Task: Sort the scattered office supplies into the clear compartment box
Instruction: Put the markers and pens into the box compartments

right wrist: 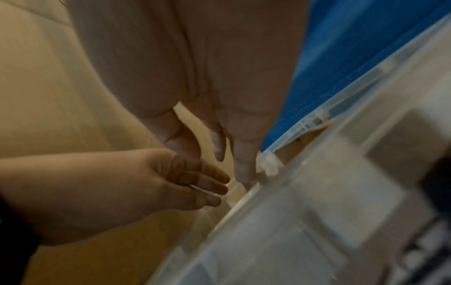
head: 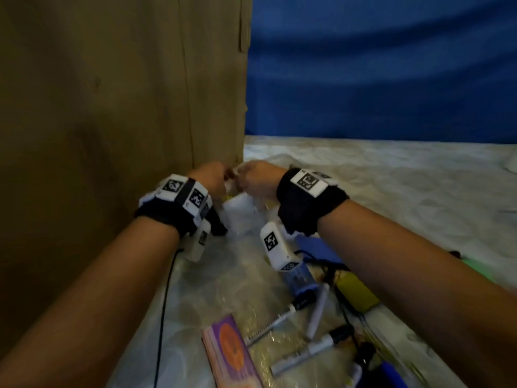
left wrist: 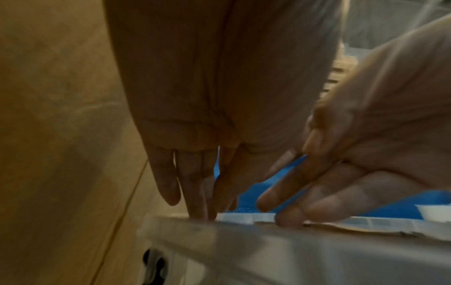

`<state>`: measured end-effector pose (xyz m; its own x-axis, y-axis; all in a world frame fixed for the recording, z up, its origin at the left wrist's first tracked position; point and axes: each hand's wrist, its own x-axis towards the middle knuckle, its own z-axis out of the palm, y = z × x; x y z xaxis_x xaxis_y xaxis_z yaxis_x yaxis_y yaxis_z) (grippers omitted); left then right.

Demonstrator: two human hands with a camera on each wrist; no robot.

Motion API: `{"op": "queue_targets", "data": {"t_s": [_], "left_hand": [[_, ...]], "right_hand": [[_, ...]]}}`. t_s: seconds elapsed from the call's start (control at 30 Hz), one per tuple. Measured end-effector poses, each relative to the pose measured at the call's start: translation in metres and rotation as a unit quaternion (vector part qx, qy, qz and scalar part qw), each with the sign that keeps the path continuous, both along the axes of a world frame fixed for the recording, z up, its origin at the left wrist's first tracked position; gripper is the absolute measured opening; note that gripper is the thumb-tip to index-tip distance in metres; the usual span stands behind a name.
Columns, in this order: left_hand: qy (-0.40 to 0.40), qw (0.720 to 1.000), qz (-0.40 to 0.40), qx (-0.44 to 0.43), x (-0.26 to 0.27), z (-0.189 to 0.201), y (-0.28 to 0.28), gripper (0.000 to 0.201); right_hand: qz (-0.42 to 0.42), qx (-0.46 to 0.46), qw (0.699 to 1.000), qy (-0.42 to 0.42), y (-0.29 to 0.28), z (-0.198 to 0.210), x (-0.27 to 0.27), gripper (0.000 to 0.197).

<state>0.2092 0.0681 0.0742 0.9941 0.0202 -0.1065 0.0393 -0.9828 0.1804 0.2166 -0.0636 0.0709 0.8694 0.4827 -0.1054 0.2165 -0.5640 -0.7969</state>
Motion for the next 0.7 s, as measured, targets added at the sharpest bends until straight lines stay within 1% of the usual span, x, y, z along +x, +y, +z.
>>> {"op": "queue_targets", "data": {"t_s": [0.07, 0.1, 0.17, 0.2, 0.27, 0.3, 0.4, 0.5, 0.57, 0.6, 0.63, 0.67, 0.7], "left_hand": [[-0.045, 0.999, -0.012, -0.019, -0.015, 0.002, -0.009, 0.034], [-0.072, 0.996, -0.024, -0.046, -0.027, 0.003, -0.016, 0.036], [-0.113, 0.987, -0.059, -0.099, -0.054, 0.006, -0.031, 0.037], [-0.121, 0.982, -0.088, -0.113, -0.072, 0.007, -0.041, 0.036], [-0.128, 0.970, -0.166, -0.121, -0.106, 0.001, -0.060, 0.033], [-0.121, 0.965, -0.198, -0.121, -0.121, -0.004, -0.069, 0.033], [-0.074, 0.955, -0.257, -0.126, -0.163, -0.025, -0.095, 0.031], [-0.020, 0.947, -0.295, -0.126, -0.193, -0.052, -0.121, 0.024], [0.019, 0.944, -0.312, -0.102, -0.208, -0.066, -0.133, 0.022], [0.043, 0.944, -0.316, -0.085, -0.213, -0.071, -0.138, 0.024], [0.063, 0.942, -0.321, -0.069, -0.219, -0.076, -0.142, 0.029], [0.079, 0.941, -0.324, -0.057, -0.223, -0.078, -0.144, 0.034], [0.090, 0.940, -0.325, -0.048, -0.226, -0.081, -0.147, 0.039]], "right_hand": [[0.012, 0.024, 1.000, -0.012, -0.022, 0.008, -0.029, 0.018], [0.012, 0.019, 0.999, -0.035, -0.036, 0.010, -0.045, 0.020], [0.008, -0.036, 0.995, -0.092, -0.067, 0.008, -0.072, 0.030], [0.005, -0.068, 0.992, -0.109, -0.084, 0.004, -0.087, 0.034], [0.016, -0.120, 0.984, -0.128, -0.117, -0.007, -0.117, 0.034], [0.023, -0.140, 0.982, -0.124, -0.133, -0.012, -0.132, 0.033], [0.024, -0.186, 0.977, -0.106, -0.174, -0.028, -0.168, 0.027], [0.035, -0.193, 0.976, -0.091, -0.201, -0.046, -0.195, 0.018], [0.062, -0.214, 0.970, -0.103, -0.213, -0.055, -0.213, 0.014], [0.082, -0.229, 0.964, -0.105, -0.216, -0.057, -0.224, 0.012], [0.103, -0.245, 0.959, -0.103, -0.219, -0.060, -0.233, 0.012], [0.119, -0.260, 0.954, -0.092, -0.222, -0.063, -0.243, 0.018], [0.130, -0.284, 0.947, -0.073, -0.224, -0.067, -0.251, 0.029]]}}
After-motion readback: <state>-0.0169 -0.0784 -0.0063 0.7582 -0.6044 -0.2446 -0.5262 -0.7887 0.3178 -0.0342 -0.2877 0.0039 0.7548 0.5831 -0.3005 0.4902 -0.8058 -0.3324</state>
